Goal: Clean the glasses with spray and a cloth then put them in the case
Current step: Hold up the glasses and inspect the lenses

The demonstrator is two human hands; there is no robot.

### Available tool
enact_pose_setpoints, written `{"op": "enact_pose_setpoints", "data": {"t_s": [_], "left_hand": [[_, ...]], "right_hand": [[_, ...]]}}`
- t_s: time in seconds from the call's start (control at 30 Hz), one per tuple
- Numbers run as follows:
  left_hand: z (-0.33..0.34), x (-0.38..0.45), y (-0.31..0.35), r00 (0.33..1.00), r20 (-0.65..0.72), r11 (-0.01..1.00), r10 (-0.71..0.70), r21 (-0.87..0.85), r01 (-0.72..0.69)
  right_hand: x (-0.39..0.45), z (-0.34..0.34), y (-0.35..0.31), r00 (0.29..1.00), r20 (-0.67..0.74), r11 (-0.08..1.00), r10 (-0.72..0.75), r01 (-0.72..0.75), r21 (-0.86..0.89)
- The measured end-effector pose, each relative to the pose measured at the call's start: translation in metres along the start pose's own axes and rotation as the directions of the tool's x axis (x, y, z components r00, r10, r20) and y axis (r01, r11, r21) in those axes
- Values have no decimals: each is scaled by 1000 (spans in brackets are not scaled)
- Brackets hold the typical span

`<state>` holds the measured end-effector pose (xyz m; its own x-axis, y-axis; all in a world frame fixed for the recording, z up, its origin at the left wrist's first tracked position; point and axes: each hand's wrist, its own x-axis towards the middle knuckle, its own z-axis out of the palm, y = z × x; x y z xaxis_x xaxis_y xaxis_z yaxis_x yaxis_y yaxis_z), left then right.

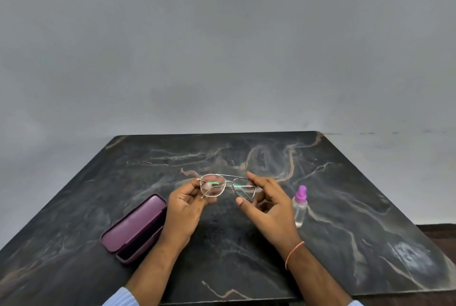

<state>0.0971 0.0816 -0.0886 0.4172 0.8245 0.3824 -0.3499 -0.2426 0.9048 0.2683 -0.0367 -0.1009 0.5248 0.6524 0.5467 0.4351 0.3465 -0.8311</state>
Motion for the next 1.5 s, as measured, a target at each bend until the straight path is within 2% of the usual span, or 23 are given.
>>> {"op": "enact_pose_setpoints", "data": {"t_s": [0.2, 0.4, 0.83, 1.0, 1.2, 1.4, 1.5], "left_hand": [[-1, -3, 1, 993, -4, 993, 118, 29, -118], [0, -3, 0, 987, -7, 979, 163, 124, -161], [-1, -10, 1, 968, 12, 947, 249, 208, -246], [-2, -9, -4, 961, 3, 914, 278, 309, -265], [-4, -8, -10, 926, 59, 814, 373, 458, -357], [-5, -7, -12, 905, 94, 713, 415, 584, -388], [-4, -7, -10, 888, 108, 623, 447, 674, -396]], "right_hand": [[1, -2, -2, 1000, -3, 1000, -24, 24, 5], [0, -3, -4, 999, -16, 999, -33, 33, 1], [-2, -5, -6, 999, -15, 999, -50, 50, -5], [-2, -5, -7, 999, -21, 999, -49, 49, 16], [-2, -6, -3, 999, -38, 998, -39, 41, 41], [-2, -6, 0, 998, -51, 996, -26, 30, 79], [-2, -6, 0, 998, -56, 996, -25, 30, 86]]}}
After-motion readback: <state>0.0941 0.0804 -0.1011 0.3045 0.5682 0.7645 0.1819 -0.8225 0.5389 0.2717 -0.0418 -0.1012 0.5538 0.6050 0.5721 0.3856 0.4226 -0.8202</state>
